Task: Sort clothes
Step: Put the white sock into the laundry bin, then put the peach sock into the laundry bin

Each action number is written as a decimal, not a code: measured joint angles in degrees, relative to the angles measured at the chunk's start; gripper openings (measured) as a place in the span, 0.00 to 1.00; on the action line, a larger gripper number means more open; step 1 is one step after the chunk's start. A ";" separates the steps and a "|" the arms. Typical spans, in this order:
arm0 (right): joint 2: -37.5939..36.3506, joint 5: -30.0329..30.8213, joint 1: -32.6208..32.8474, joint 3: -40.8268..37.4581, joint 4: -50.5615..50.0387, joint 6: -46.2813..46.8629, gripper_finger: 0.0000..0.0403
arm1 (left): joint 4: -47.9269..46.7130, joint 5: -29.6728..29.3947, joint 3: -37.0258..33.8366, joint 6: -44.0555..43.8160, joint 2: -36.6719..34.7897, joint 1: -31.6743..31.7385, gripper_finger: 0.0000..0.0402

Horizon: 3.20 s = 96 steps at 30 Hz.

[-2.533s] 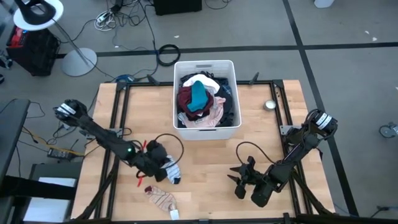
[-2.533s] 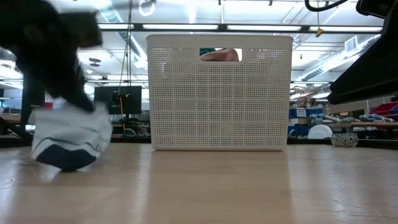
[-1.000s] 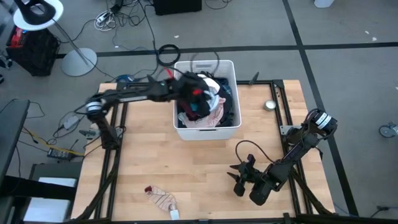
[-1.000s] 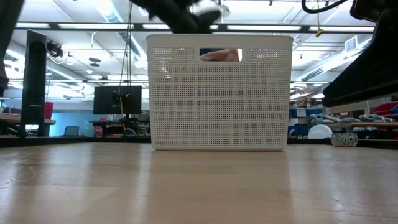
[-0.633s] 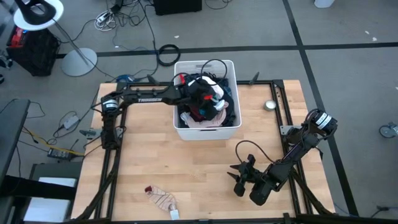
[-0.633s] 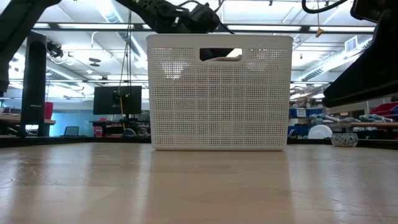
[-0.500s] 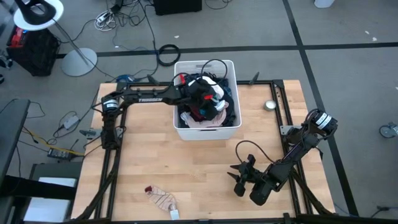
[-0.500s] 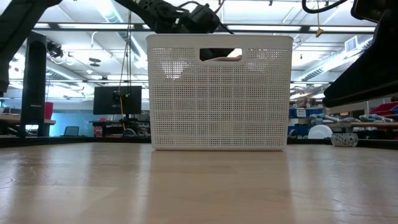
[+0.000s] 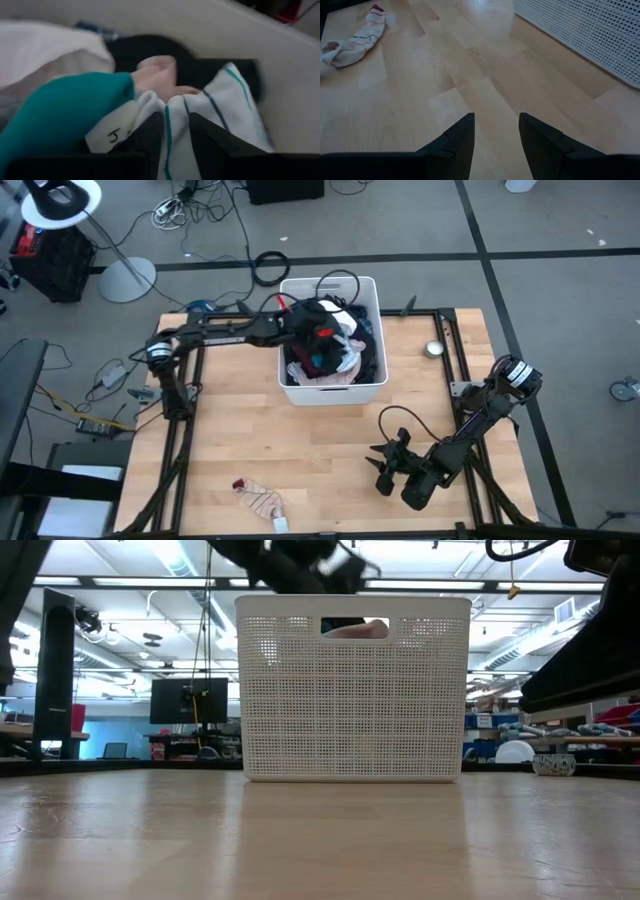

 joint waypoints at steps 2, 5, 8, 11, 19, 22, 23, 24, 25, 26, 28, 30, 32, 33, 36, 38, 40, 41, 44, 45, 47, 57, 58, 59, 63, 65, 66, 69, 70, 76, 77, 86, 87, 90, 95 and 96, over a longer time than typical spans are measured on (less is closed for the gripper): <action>0.00 -0.11 0.00 0.00 0.02 0.00 0.39 | -1.13 0.04 -0.02 0.51 -2.43 -0.72 0.27; 0.00 -0.25 0.00 0.00 0.00 0.00 0.39 | -3.77 -0.11 0.00 1.24 -6.23 -2.40 0.27; 0.00 -0.36 0.07 0.00 0.00 -0.02 0.39 | -7.27 -2.14 0.04 1.41 -9.40 -4.63 0.27; 0.00 -0.38 0.08 0.00 0.01 0.04 0.39 | -10.60 -5.39 0.07 1.48 -11.96 -7.59 0.27; 0.00 -0.59 0.09 0.00 0.09 0.20 0.39 | -16.90 -13.95 0.09 1.14 -16.24 -21.41 0.26; 0.00 -1.04 0.09 0.00 0.11 0.17 0.39 | -19.65 -20.62 0.11 -0.43 -17.27 -27.89 0.26; 0.00 -1.13 0.12 0.00 0.11 0.17 0.39 | -20.17 -22.81 0.01 -1.45 -17.50 -29.97 0.26; 0.00 -1.33 0.15 0.00 0.11 0.17 0.39 | -20.77 -24.89 -0.54 -2.63 -17.88 -32.22 0.26; 0.00 -1.45 0.16 0.00 0.09 0.17 0.39 | -21.56 -26.69 -1.27 -4.12 -18.07 -34.28 0.26; 0.00 -1.49 0.25 0.00 0.09 0.17 0.39 | -21.83 -28.44 -2.00 -5.66 -18.11 -36.25 0.26; 0.00 -1.49 0.37 0.00 0.14 0.17 0.39 | -21.29 -31.71 -3.83 -9.06 -18.34 -40.41 0.26; 0.00 -1.51 0.38 0.00 0.12 0.22 0.39 | -21.69 -34.16 -5.82 -12.84 -18.42 -44.07 0.26; 0.00 -1.51 0.46 0.00 0.14 0.37 0.39 | -21.32 -36.18 -8.13 -17.30 -18.46 -47.51 0.26; 0.00 -1.51 0.46 0.00 0.18 0.39 0.39 | -21.34 -37.22 -9.32 -19.88 -18.46 -49.17 0.26; 0.00 -1.51 0.46 0.00 0.28 0.44 0.39 | -21.42 -40.08 -12.79 -27.47 -18.44 -54.15 0.26; 0.00 -1.54 0.48 0.00 0.29 0.52 0.39 | -21.15 -40.96 -14.89 -33.28 -18.44 -57.27 0.26; 0.00 -1.52 0.48 0.00 0.39 0.52 0.39 | -21.18 -41.03 -16.90 -38.87 -18.44 -60.27 0.26; 0.00 -1.51 0.47 0.00 0.41 0.56 0.39 | -21.07 -41.03 -17.90 -41.75 -18.44 -61.92 0.26; 0.00 -1.51 0.46 0.00 0.45 0.60 0.39 | -20.46 -41.21 -20.99 -49.57 -18.46 -66.10 0.26; 0.00 -1.51 0.47 0.00 0.46 0.71 0.39 | -20.24 -41.20 -22.25 -52.01 -18.46 -67.38 0.26; 0.00 -1.51 0.46 0.00 0.46 0.90 0.39 | -19.29 -41.24 -25.09 -56.32 -18.24 -69.97 0.26; 0.01 -1.49 0.46 0.00 0.31 0.94 0.39 | -7.12 -41.56 -35.55 -66.31 -12.58 -78.50 0.26; 0.00 -1.49 0.46 0.00 0.33 0.94 0.39 | -7.32 -41.23 -35.56 -66.42 -11.41 -78.79 0.26; 0.00 -1.47 0.42 0.00 0.29 0.94 0.39 | -7.11 -40.76 -35.55 -66.42 -10.30 -79.01 0.26; 0.01 -1.47 0.33 0.00 0.26 0.96 0.39 | -7.08 -39.00 -35.54 -66.46 -4.88 -79.33 0.26; 0.01 -1.48 0.26 0.00 0.25 0.96 0.39 | -6.57 -40.03 -35.21 -66.91 -2.41 -79.33 0.26; 0.02 -1.47 0.26 0.00 0.25 0.96 0.39 | -6.20 -40.83 -35.17 -67.84 -1.13 -79.33 0.26; 0.02 -1.45 0.26 0.00 0.26 0.98 0.39 | -8.12 -40.70 -33.85 -69.44 -0.26 -78.53 0.20; 0.00 -1.32 0.26 0.00 0.24 0.98 0.39 | -8.45 -40.73 -33.59 -69.45 -0.45 -78.34 0.16; 0.02 -0.64 -0.01 0.00 0.00 0.92 0.39 | -9.35 -43.81 -31.83 -66.26 -2.23 -76.50 0.02; 0.02 -0.61 -0.07 0.00 -0.12 0.89 0.39 | -9.83 -43.97 -31.40 -65.85 -2.74 -76.04 0.01; 0.02 -0.05 -0.67 0.00 -0.35 -0.08 0.39 | -18.13 -46.10 -23.75 -54.99 -7.77 -71.46 0.00; 0.02 -0.05 -0.77 0.00 -0.40 -0.09 0.39 | -19.29 -46.58 -22.76 -52.85 -8.53 -70.96 0.00; 0.02 -0.01 -0.92 0.00 -0.46 -0.09 0.39 | -21.67 -46.90 -19.53 -46.99 -11.28 -68.99 0.00; 0.02 0.01 -1.10 0.00 -0.46 -0.48 0.39 | -25.68 -47.32 -13.95 -37.90 -15.96 -64.11 0.00; 0.02 0.02 -1.21 0.00 -0.43 -0.50 0.39 | -25.83 -47.39 -12.84 -35.58 -16.85 -62.98 0.00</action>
